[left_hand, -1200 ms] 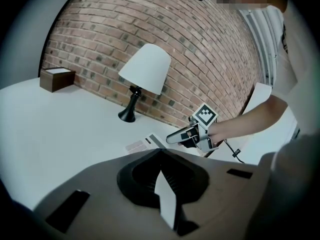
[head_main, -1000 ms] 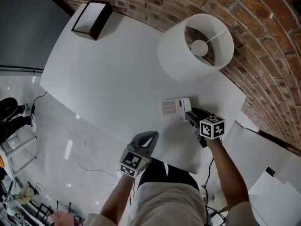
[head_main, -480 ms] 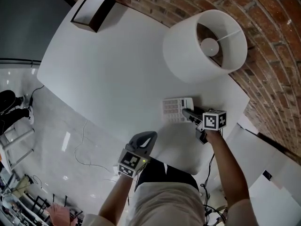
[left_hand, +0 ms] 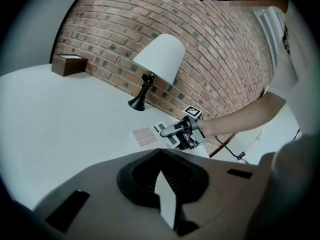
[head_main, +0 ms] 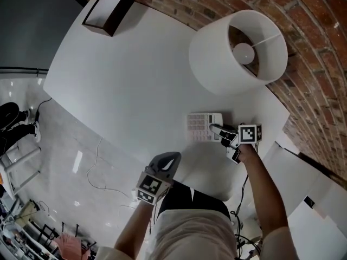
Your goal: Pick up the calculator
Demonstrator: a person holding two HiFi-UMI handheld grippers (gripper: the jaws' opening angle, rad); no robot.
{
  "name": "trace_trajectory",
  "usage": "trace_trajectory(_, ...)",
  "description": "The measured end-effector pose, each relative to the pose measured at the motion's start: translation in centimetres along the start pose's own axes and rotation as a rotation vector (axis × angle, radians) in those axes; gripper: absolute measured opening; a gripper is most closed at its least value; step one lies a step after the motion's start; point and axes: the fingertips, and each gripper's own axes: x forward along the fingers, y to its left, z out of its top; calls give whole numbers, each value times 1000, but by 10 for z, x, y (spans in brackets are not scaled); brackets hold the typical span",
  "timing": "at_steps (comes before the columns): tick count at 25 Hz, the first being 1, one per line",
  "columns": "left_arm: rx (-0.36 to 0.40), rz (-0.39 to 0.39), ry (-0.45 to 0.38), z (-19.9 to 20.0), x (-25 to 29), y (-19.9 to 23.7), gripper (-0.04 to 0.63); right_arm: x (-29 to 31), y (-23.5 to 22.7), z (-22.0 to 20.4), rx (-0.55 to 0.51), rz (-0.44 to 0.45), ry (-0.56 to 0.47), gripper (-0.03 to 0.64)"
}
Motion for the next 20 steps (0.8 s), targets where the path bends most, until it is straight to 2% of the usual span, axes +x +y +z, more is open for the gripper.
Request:
trace_trajectory(3,2,1,-5,3,-3,0,12,-3,-4,-2,24,-36,-24,120)
trace_trajectory(9,17,7,-22,13,-14,-1,12,-16,1,0,56,-66,-141,117)
trace_trajectory(20,43,-15,-46,29,-47,-30,12,-68,70,-21,47,-36,-259,117)
